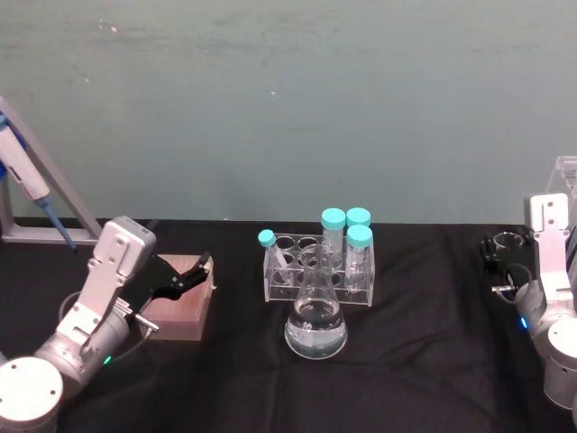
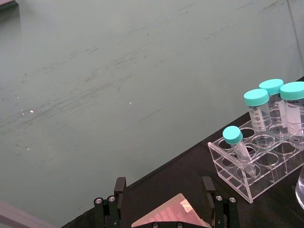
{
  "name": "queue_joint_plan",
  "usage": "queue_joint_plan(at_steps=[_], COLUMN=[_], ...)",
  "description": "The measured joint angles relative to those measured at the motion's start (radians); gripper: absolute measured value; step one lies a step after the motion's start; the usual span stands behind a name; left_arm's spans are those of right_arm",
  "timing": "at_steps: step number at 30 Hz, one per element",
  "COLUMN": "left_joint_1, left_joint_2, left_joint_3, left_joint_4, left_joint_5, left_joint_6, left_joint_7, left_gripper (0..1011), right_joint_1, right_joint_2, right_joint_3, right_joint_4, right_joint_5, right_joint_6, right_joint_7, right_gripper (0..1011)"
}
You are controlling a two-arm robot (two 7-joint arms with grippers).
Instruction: Place the experimental apparatus aside using one hand.
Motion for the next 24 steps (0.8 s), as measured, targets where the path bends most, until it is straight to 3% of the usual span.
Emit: queue_joint_plan(at_steps=[13, 24], left_joint_1=[0.0, 0.0], left_joint_2=[0.0, 0.0], left_joint_3=[0.0, 0.0], left_joint_4=[0.0, 0.0], left_joint_5=[0.0, 0.0], left_joint_6=[0.0, 0.0], left_joint_7=[0.0, 0.0], left_gripper=[1000, 1000], right_joint_1=[0.031, 0.08], right_joint_2=[-0.006, -0.011], right_joint_3=[0.014, 0.02], right_joint_4=[0.059, 0.163], right_joint_5=[-0.012, -0.012], right_joint_6=[-0.015, -0.052], right_joint_7=[0.0, 0.013], right_gripper=[500, 500])
